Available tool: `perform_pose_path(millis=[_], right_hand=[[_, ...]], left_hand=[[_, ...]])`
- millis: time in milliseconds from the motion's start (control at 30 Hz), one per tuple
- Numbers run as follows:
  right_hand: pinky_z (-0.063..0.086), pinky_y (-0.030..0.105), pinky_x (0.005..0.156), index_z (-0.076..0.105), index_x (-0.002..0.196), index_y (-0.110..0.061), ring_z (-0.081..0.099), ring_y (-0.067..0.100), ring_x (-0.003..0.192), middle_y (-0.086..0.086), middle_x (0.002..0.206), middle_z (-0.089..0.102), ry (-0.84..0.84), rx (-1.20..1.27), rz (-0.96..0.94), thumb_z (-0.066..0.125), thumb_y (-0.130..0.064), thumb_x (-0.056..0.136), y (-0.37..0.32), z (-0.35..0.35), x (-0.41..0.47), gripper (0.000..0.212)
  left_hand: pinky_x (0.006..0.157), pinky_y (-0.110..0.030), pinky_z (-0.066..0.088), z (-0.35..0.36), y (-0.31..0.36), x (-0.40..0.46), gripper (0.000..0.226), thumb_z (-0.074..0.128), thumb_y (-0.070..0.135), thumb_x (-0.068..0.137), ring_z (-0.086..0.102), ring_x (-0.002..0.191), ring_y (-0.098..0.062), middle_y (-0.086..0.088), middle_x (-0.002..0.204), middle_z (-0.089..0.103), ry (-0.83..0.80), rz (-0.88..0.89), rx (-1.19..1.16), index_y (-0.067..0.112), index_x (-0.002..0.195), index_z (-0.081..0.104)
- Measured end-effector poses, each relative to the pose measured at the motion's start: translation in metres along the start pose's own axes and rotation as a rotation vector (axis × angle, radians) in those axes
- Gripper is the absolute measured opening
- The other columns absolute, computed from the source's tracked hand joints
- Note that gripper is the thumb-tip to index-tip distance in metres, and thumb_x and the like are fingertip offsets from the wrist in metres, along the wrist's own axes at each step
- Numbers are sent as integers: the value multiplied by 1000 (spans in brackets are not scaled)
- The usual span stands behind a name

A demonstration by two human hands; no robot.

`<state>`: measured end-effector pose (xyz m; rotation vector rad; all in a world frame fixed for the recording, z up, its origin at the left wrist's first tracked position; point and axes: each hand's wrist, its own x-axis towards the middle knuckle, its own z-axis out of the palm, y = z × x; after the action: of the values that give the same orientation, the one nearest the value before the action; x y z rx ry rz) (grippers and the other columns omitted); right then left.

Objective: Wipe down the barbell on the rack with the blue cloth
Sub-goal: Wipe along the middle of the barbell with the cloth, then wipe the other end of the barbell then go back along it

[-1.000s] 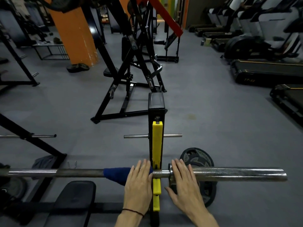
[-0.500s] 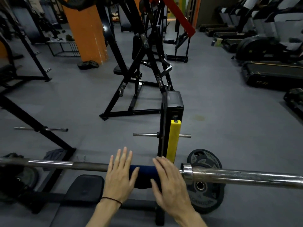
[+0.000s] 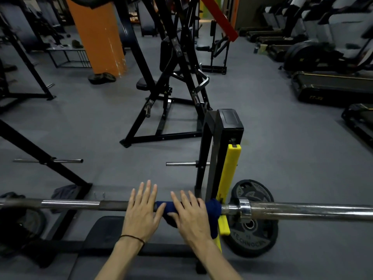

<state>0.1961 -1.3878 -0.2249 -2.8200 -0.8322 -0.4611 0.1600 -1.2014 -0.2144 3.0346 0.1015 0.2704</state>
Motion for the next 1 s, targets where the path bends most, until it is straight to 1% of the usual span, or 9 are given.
perform_pose_path(millis=[167,300,400,500,567,633,767,867,1000], right_hand=[[54,41,87,59,137,-26,66,25,111,0,122,70,120,18,5,38,-44,107,-1,6,0,41],[51,30,85,72,124,-21,69,11,103,-7,114,75,283,311,101,39,-41,110,2,-4,3,41],[52,28,70,72,107,-26,68,6,81,-14,93,72,339,593,284,38,-44,110,13,-29,-4,39],[47,36,51,64,83,-19,56,10,56,-3,66,61,377,959,513,41,-47,108,33,-70,-15,44],[43,24,50,63,77,-15,52,4,53,-6,60,61,482,1116,699,43,-40,106,56,-96,-21,43],[38,23,51,60,71,-18,48,1,52,-12,56,57,616,1062,830,45,-45,105,87,-117,-28,46],[28,26,48,42,62,-20,36,3,48,-14,49,42,780,935,850,42,-40,108,138,-153,-36,50],[26,25,46,41,62,-20,35,6,49,-13,51,39,868,852,792,41,-42,109,162,-172,-36,52],[29,27,45,46,66,-23,39,9,48,-11,54,38,798,753,593,38,-47,106,174,-172,-36,47]], left_hand=[[125,-41,4,-2,-2,2,72,16,59,104,24,150,-26,-12,161,32,53,27,-14,10,153,37],[125,-41,5,-5,-6,5,70,16,57,105,26,150,-28,-11,162,31,88,33,-44,11,154,36],[124,-41,5,-5,6,10,70,14,56,105,26,150,-29,-12,161,31,85,39,-82,10,154,36],[123,-42,8,-2,33,15,69,16,57,105,28,150,-30,-12,161,32,88,94,-120,11,153,36],[122,-45,12,-1,51,18,68,18,57,106,26,151,-29,-11,162,30,97,126,-140,12,155,34],[121,-46,14,1,66,22,68,16,57,106,25,152,-29,-10,163,28,100,141,-144,13,156,31],[122,-45,12,3,95,29,68,16,57,106,22,153,-27,-9,164,27,94,165,-151,14,156,30],[122,-45,11,6,113,32,69,17,58,106,20,153,-26,-8,165,25,90,181,-143,14,157,30],[122,-43,9,8,134,35,70,17,59,106,19,153,-26,-10,164,27,90,178,-129,13,156,31]])
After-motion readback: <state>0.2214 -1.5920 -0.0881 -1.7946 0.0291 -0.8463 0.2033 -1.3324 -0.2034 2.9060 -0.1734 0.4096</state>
